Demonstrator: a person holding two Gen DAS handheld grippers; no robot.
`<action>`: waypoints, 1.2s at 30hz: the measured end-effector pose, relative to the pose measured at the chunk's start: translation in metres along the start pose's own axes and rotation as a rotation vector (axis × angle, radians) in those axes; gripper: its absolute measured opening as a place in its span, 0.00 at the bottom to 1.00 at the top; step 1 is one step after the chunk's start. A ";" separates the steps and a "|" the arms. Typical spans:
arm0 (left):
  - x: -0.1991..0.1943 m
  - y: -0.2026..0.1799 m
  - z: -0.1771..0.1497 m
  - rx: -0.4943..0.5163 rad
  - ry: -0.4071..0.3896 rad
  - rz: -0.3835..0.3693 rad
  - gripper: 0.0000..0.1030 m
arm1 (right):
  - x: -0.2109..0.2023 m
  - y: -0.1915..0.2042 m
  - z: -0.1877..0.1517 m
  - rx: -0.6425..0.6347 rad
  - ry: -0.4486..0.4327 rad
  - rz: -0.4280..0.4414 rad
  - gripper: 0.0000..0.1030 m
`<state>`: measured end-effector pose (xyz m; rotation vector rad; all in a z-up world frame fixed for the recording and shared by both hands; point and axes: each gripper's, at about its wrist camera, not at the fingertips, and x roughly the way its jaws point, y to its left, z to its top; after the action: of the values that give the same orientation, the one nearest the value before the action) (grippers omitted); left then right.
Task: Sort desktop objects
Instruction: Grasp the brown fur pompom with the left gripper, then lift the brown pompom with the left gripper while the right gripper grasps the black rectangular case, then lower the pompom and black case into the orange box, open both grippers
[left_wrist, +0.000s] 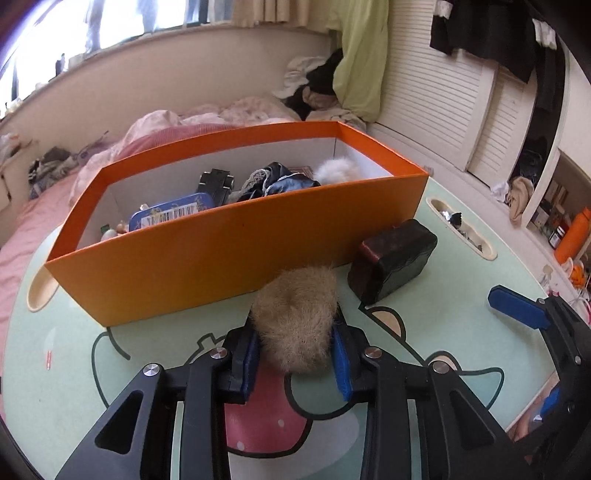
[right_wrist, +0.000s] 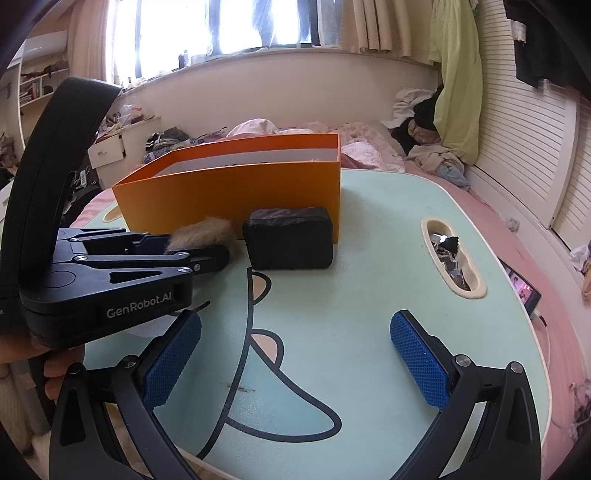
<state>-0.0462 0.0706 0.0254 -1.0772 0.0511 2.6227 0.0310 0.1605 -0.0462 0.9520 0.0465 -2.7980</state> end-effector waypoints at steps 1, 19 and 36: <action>-0.005 0.004 -0.005 -0.013 -0.016 0.002 0.31 | 0.000 0.000 0.000 0.001 0.000 0.001 0.99; -0.087 0.081 -0.054 -0.236 -0.248 0.120 0.31 | 0.029 -0.003 0.059 0.031 0.134 0.064 0.99; -0.109 0.055 -0.039 -0.207 -0.324 0.024 0.31 | -0.007 -0.020 0.055 0.040 0.018 0.229 0.60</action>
<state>0.0376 -0.0161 0.0689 -0.6990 -0.2854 2.8372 -0.0006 0.1768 0.0016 0.9280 -0.1088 -2.5895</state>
